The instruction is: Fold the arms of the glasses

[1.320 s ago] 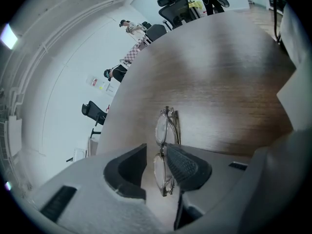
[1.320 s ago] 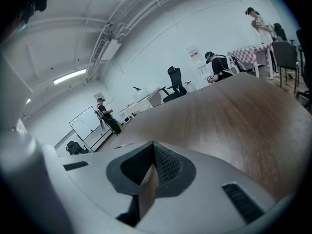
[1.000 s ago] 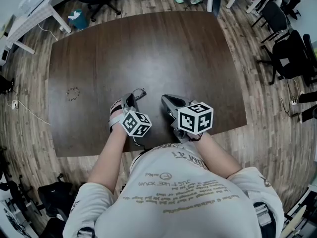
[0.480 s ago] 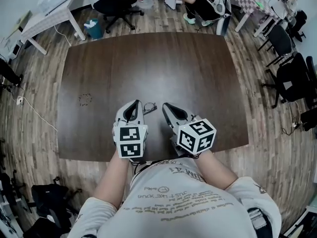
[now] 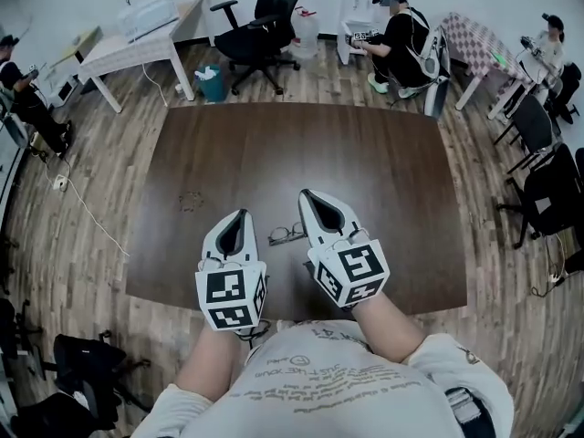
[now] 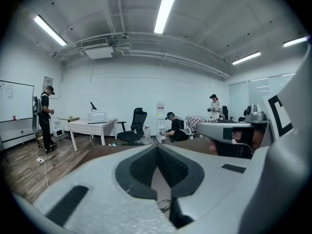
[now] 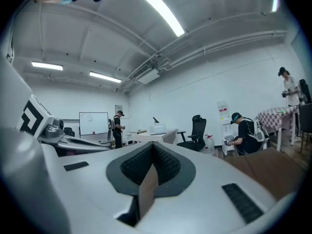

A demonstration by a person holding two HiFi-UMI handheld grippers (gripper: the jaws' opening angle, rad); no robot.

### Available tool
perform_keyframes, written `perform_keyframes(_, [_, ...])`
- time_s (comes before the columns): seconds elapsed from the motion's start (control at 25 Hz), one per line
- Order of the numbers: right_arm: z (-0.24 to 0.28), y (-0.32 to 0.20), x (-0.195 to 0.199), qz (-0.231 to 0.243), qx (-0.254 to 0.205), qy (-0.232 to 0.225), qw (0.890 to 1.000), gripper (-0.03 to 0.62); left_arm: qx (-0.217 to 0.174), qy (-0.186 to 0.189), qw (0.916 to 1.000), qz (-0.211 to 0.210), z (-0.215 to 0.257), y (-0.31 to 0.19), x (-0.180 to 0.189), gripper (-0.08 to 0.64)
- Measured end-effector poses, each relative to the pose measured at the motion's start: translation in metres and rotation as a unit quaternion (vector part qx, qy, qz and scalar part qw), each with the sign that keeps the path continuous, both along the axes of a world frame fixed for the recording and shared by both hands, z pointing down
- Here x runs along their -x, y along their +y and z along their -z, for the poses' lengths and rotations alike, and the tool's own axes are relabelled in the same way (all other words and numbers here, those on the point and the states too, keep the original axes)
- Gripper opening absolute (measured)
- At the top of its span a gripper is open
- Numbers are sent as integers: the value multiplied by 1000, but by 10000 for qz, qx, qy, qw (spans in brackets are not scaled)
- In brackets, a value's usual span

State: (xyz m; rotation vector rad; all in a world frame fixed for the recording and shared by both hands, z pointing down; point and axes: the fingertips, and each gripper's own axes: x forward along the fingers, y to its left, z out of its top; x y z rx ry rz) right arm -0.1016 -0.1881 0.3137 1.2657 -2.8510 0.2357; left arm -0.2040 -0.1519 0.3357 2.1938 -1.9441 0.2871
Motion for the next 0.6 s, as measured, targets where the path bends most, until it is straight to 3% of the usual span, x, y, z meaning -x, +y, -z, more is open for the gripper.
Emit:
perform_keyframes(0.24, [-5,11,17,172,133,0,9998,12,66,-68,9997,226,-5,10,22,14])
perform_keyframes(0.6, [-11,27,24,197,249,67,9995,12,131,-135,9997,174,-12,26,24,14])
